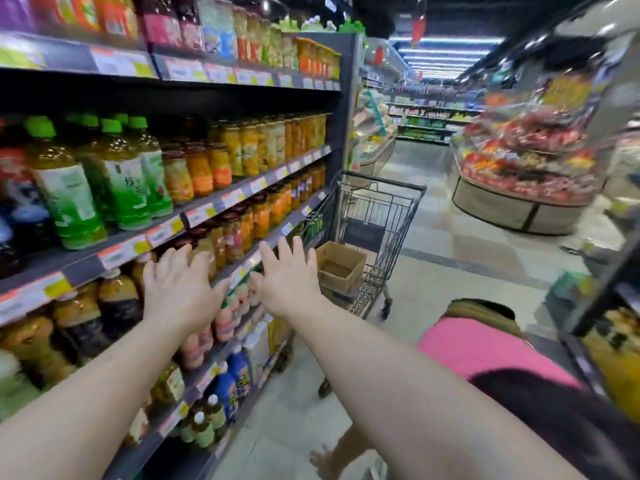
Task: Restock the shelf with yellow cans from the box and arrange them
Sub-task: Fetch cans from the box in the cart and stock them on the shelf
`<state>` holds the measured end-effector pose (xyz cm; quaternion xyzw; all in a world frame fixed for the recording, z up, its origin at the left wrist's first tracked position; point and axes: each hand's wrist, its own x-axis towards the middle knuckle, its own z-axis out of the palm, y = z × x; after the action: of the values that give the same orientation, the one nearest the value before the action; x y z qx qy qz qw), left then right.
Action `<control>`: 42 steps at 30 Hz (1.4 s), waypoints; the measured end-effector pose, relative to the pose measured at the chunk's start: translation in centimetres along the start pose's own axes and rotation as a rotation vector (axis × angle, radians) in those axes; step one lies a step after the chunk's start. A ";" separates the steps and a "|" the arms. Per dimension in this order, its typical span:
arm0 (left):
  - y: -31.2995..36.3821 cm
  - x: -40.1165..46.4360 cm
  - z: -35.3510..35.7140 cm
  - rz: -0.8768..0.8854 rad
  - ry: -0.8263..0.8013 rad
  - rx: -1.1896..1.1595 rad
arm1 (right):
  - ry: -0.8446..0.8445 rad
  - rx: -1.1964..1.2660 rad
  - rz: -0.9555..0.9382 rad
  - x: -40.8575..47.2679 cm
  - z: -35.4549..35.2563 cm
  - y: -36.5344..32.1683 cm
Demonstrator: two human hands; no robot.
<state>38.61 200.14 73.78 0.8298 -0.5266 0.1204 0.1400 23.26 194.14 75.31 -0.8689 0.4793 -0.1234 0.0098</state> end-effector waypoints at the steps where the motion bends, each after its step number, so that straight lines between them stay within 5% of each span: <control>1: 1.0 0.7 0.1 -0.001 0.008 -0.002 | 0.007 -0.007 0.007 0.7 -0.2 1.0; 15: 15.6 8.1 6.8 0.005 -0.027 -0.091 | -0.082 -0.072 0.091 9.1 1.4 20.2; 28: 24.3 31.1 20.2 0.044 -0.069 -0.086 | -0.129 -0.048 0.259 32.3 7.7 37.0; 36: 29.8 41.9 29.9 -0.020 -0.104 -0.063 | -0.208 -0.016 0.152 44.8 14.7 45.3; 42: 34.1 46.3 37.9 -0.245 -0.141 -0.077 | -0.315 -0.046 -0.074 54.2 20.2 52.2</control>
<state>28.98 133.78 58.19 0.8883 -0.4341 0.0237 0.1481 12.05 118.65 59.75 -0.8945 0.4423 0.0249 0.0605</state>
